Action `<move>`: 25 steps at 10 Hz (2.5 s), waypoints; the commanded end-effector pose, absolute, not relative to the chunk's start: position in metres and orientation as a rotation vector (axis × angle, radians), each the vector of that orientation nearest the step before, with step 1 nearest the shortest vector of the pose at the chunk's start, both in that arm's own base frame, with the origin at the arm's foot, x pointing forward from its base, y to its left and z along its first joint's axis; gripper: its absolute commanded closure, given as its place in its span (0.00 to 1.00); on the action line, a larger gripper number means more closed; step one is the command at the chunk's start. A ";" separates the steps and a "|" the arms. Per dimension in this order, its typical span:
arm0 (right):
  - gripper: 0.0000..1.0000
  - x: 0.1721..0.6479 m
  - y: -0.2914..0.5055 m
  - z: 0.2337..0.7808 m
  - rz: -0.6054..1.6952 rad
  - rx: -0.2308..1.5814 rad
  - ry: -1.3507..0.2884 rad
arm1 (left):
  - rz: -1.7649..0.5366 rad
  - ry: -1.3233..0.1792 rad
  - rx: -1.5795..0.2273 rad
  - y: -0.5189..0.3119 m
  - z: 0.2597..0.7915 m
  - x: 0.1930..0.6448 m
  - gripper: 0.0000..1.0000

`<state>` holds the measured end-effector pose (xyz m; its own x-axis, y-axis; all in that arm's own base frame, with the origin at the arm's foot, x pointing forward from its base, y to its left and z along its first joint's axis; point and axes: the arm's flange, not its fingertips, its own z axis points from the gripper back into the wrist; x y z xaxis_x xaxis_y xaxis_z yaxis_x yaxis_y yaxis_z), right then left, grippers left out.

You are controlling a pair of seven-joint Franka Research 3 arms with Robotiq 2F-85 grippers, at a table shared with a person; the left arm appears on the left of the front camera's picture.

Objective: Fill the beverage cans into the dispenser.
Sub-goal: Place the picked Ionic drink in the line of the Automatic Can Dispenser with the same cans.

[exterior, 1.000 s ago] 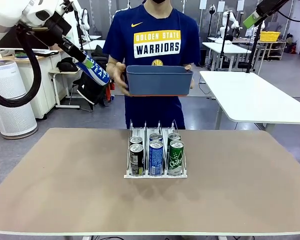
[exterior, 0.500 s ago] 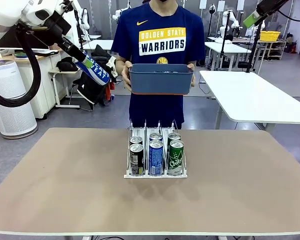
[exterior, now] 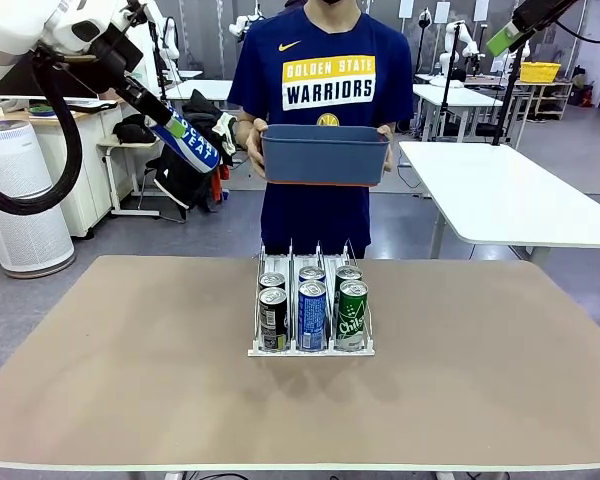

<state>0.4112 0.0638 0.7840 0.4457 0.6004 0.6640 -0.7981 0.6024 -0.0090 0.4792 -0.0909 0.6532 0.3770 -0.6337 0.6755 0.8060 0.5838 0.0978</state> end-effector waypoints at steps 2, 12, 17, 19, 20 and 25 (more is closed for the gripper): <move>0.00 0.409 0.064 0.784 0.884 0.333 -0.679 | -0.836 -0.608 -0.194 -0.133 0.647 0.442 0.43; 0.00 0.409 0.064 0.784 0.884 0.333 -0.679 | -0.859 -0.441 -0.243 -0.195 0.602 0.424 0.43; 0.00 0.409 0.064 0.784 0.884 0.333 -0.679 | -0.616 -0.294 -0.175 -0.260 0.583 0.395 0.43; 0.00 0.409 0.064 0.784 0.884 0.333 -0.679 | -0.600 -0.219 -0.164 -0.286 0.575 0.372 0.43; 0.00 0.409 0.064 0.784 0.884 0.333 -0.679 | -0.628 -0.186 -0.182 -0.298 0.570 0.362 0.43; 0.00 0.409 0.064 0.784 0.884 0.333 -0.679 | -0.670 -0.151 -0.228 -0.327 0.552 0.342 0.43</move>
<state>0.4111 0.0639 0.7843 0.4451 0.6004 0.6643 -0.7983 0.6022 -0.0093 0.3401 -0.3339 0.5512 0.7609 -0.6131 0.2125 0.6476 0.7382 -0.1891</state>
